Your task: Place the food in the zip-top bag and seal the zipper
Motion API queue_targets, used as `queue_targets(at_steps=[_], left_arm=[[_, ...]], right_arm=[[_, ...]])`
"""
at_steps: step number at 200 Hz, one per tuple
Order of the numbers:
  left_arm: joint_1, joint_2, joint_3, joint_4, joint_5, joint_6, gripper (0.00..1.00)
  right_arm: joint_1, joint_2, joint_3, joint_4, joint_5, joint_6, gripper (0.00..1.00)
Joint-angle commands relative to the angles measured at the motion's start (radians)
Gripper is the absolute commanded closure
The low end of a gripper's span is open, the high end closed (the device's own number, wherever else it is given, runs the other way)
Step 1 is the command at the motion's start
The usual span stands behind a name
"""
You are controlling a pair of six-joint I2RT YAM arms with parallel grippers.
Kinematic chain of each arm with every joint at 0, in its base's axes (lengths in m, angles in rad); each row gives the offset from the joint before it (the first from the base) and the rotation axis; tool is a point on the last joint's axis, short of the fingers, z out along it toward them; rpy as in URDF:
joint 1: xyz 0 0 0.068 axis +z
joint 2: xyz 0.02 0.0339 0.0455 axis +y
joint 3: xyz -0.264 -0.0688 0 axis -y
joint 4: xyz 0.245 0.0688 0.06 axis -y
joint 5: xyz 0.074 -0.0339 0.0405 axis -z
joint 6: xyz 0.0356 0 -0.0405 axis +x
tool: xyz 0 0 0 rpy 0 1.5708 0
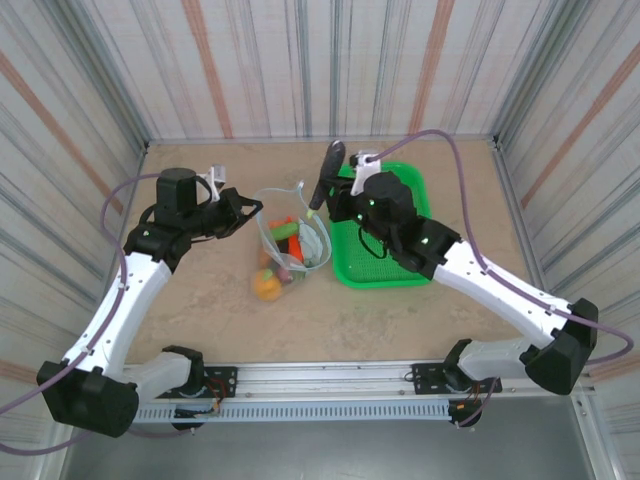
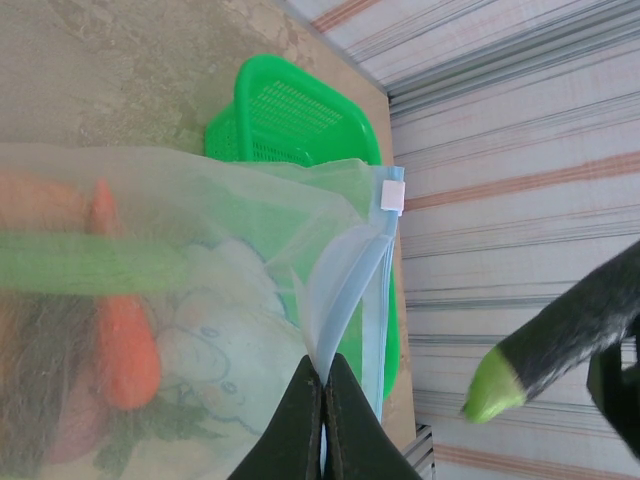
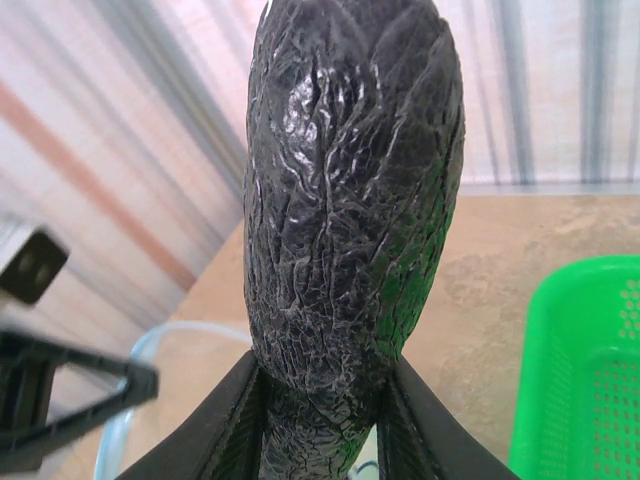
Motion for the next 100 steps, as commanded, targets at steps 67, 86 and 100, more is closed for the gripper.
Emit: queue_targets(at_steps=[67, 86, 100], left_arm=[[0.007, -0.006, 0.047, -0.016, 0.011, -0.005, 1.00], [0.007, -0.007, 0.048, -0.012, 0.013, -0.009, 1.00], [0.007, -0.009, 0.048, -0.011, 0.011, -0.011, 1.00]], right_arm=[[0.243, 0.234, -0.049, 0.199, 0.212, -0.265, 0.71], [0.258, 0.254, -0.065, 0.210, 0.209, -0.232, 0.72], [0.257, 0.259, -0.081, 0.210, 0.211, -0.196, 0.73]])
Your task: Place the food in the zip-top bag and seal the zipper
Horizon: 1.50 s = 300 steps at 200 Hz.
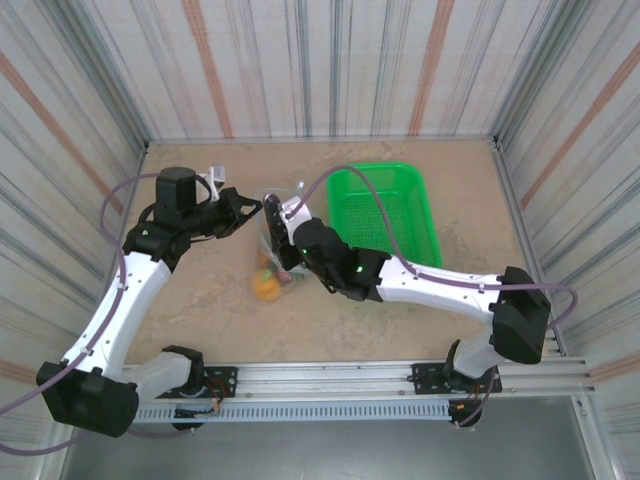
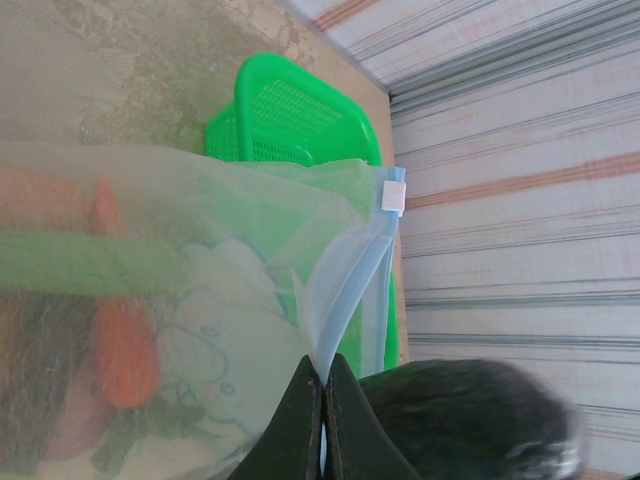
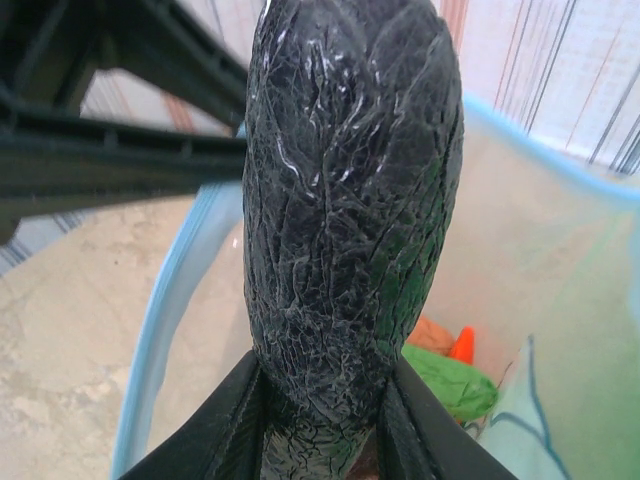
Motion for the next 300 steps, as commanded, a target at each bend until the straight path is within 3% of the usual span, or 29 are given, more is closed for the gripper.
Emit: queue_targets(at_steps=[1, 34, 54, 72, 123, 165, 189, 226, 257, 300], left_arm=[[0.007, -0.009, 0.036, 0.006, 0.011, -0.008, 1.00], [0.007, -0.010, 0.033, 0.010, 0.011, -0.005, 1.00], [0.007, -0.010, 0.034, 0.009, 0.006, -0.005, 1.00], [0.007, -0.008, 0.040, 0.005, 0.007, -0.002, 1.00], [0.007, -0.004, 0.044, -0.005, 0.003, 0.009, 1.00], [0.007, -0.006, 0.039, -0.021, -0.003, 0.029, 1.00], [0.009, -0.009, 0.026, -0.027, -0.019, 0.040, 1.00], [0.012, -0.011, 0.017, -0.022, -0.006, 0.037, 1.00], [0.012, -0.024, 0.031, -0.036, -0.008, 0.052, 1.00], [0.012, -0.045, 0.021, -0.052, 0.000, 0.063, 1.00]], right_arm=[[0.001, 0.011, -0.030, 0.041, 0.050, 0.025, 0.73], [-0.027, 0.041, -0.032, -0.003, 0.015, 0.087, 0.68], [-0.041, 0.060, -0.007, -0.053, 0.003, 0.120, 0.51], [-0.049, 0.053, -0.003, -0.063, -0.004, 0.130, 0.44], [-0.081, -0.010, 0.018, -0.108, -0.029, 0.143, 0.45], [-0.119, -0.058, 0.151, -0.296, -0.063, 0.133, 0.47], [-0.161, -0.100, 0.197, -0.390, -0.117, 0.184, 0.53], [-0.254, -0.171, 0.236, -0.581, -0.181, 0.294, 0.73], [-0.341, -0.249, 0.202, -0.783, -0.241, 0.337, 1.00], [-0.398, -0.381, 0.088, -0.998, -0.347, 0.292, 1.00]])
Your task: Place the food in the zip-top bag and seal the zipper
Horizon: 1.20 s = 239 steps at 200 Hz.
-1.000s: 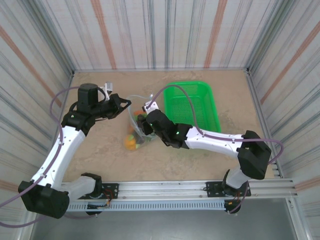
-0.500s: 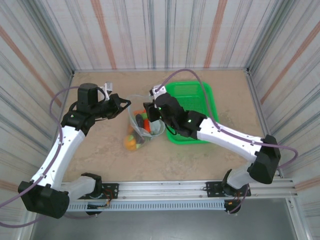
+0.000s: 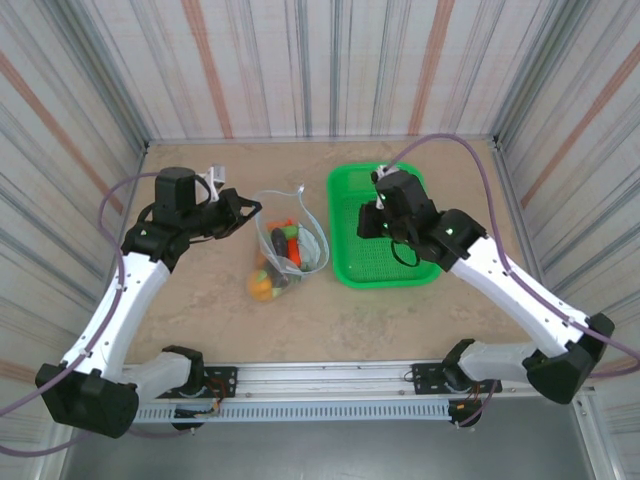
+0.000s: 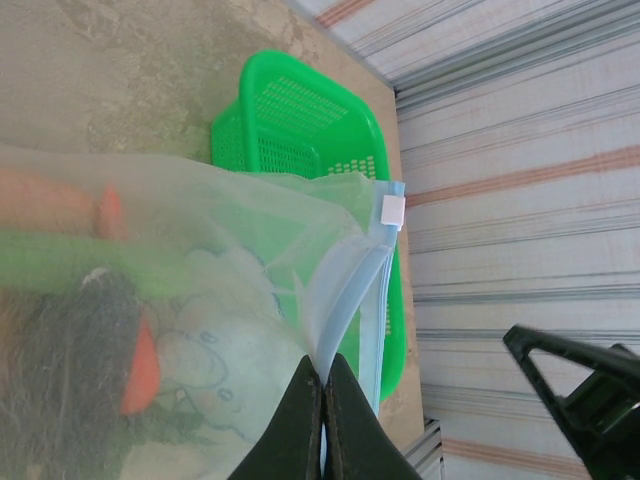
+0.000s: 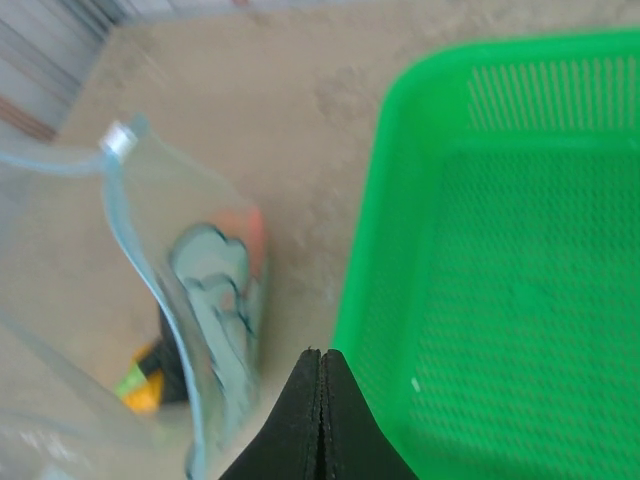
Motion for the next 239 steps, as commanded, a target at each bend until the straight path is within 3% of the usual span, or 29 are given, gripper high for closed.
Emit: queue_targets(at_steps=[1, 41, 63, 82, 115, 148, 187, 239], left_arm=[[0.011, -0.039, 0.009, -0.018, 0.005, 0.031, 1.00], [0.011, -0.062, -0.003, -0.022, 0.013, 0.037, 1.00], [0.012, -0.068, -0.010, -0.021, 0.023, 0.037, 1.00], [0.011, -0.071, -0.016, -0.022, 0.028, 0.038, 1.00], [0.011, -0.076, -0.018, -0.026, 0.034, 0.039, 1.00], [0.011, -0.085, -0.009, -0.059, 0.040, 0.058, 1.00], [0.011, -0.093, -0.008, -0.061, 0.043, 0.055, 1.00], [0.011, -0.073, -0.002, -0.075, 0.050, 0.062, 1.00]], right_arm=[[-0.014, -0.067, -0.054, -0.217, -0.092, -0.004, 1.00], [0.003, -0.085, -0.139, -0.418, -0.275, 0.027, 1.00], [0.073, -0.110, -0.207, -0.468, -0.236, 0.078, 1.00], [0.066, -0.142, -0.289, -0.440, -0.245, 0.103, 1.00], [-0.007, -0.109, -0.368, -0.349, -0.204, 0.097, 0.82], [-0.110, -0.042, -0.413, -0.218, -0.200, 0.074, 0.74], [-0.223, 0.105, -0.381, -0.051, -0.187, 0.034, 0.71], [-0.359, 0.355, -0.203, 0.100, -0.170, 0.045, 0.68]])
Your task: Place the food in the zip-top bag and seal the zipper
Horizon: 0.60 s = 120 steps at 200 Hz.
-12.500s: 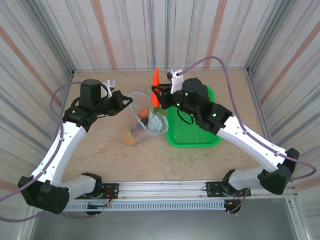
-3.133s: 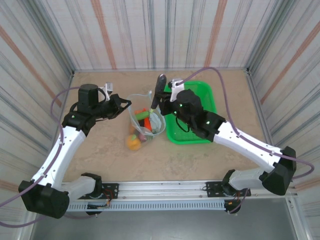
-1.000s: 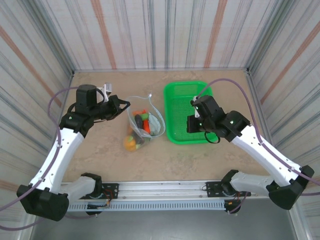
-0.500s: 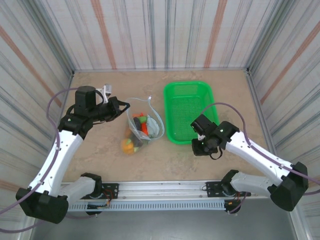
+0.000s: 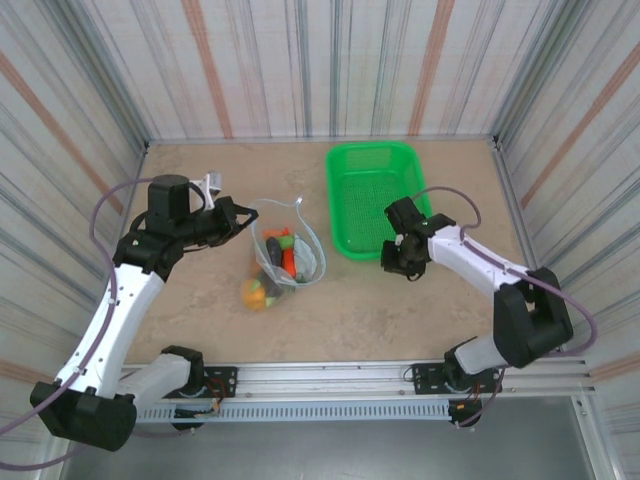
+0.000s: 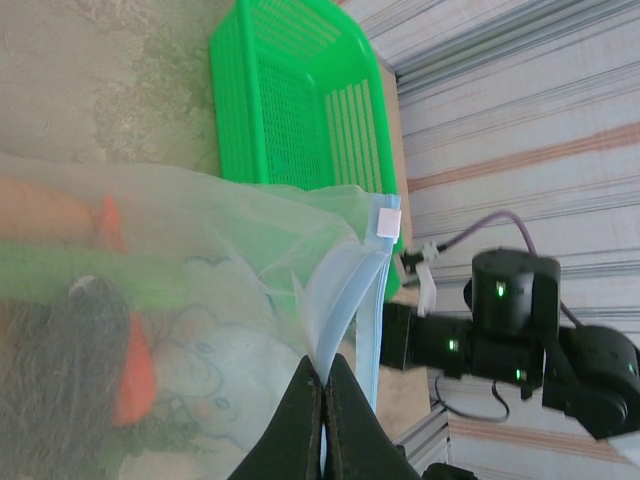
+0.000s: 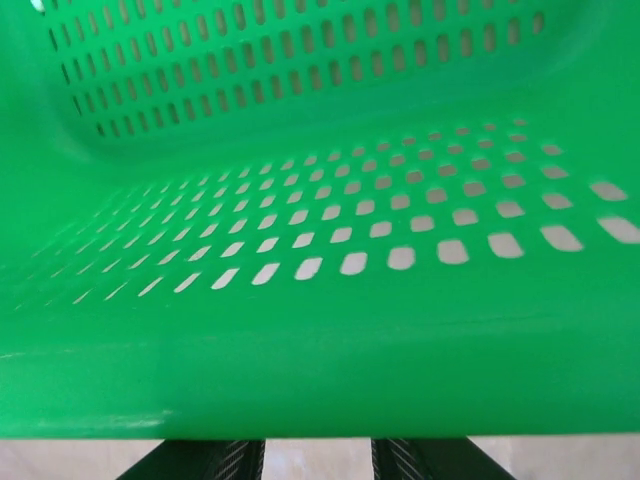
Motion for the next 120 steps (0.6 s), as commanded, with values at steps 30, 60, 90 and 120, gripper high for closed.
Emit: queue_targets(at_steps=[30, 60, 90, 120], left_arm=[[-0.011, 0.004, 0.003, 0.008, 0.042, 0.016, 1.00], [-0.046, 0.024, -0.002, 0.027, 0.053, 0.014, 1.00], [-0.062, 0.035, 0.005, 0.025, 0.052, 0.020, 1.00], [-0.062, 0.038, 0.016, 0.027, 0.046, 0.021, 1.00]], right_arm=[[-0.072, 0.072, 0.189, 0.123, 0.037, -0.034, 0.61], [-0.022, -0.086, 0.134, 0.238, -0.137, -0.105, 0.35], [0.091, -0.181, 0.140, 0.282, -0.300, -0.150, 0.33], [0.192, -0.201, 0.111, 0.387, -0.329, -0.131, 0.38]])
